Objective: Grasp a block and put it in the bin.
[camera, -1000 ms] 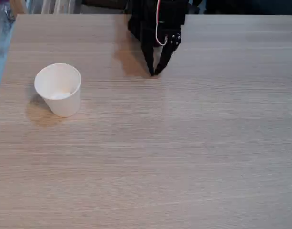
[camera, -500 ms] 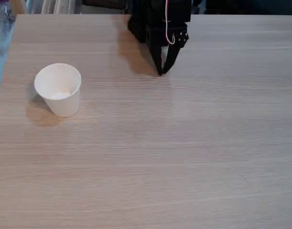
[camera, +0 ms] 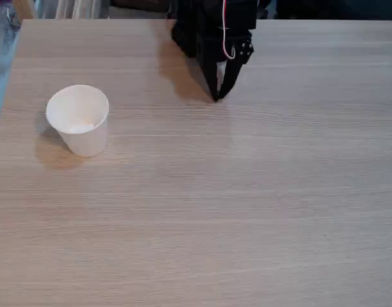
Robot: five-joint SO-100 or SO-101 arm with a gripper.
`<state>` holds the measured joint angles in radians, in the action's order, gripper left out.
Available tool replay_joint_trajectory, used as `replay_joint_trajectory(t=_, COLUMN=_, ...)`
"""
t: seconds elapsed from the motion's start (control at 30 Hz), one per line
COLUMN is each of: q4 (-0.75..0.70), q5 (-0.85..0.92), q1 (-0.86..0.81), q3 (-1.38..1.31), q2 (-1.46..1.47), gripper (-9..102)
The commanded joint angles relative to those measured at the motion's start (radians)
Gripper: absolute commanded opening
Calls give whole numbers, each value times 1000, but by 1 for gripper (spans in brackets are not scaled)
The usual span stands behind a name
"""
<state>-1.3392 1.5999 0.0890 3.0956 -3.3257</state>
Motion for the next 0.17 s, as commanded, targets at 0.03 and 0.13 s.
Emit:
replay_joint_trajectory(t=0.03, q4=-9, q5=12, q1=-2, q3=8, q2=-5, gripper=0)
replay_joint_trajectory(t=0.13, q4=-9, q5=15, q1=-6, q3=8, q2=-5, gripper=0)
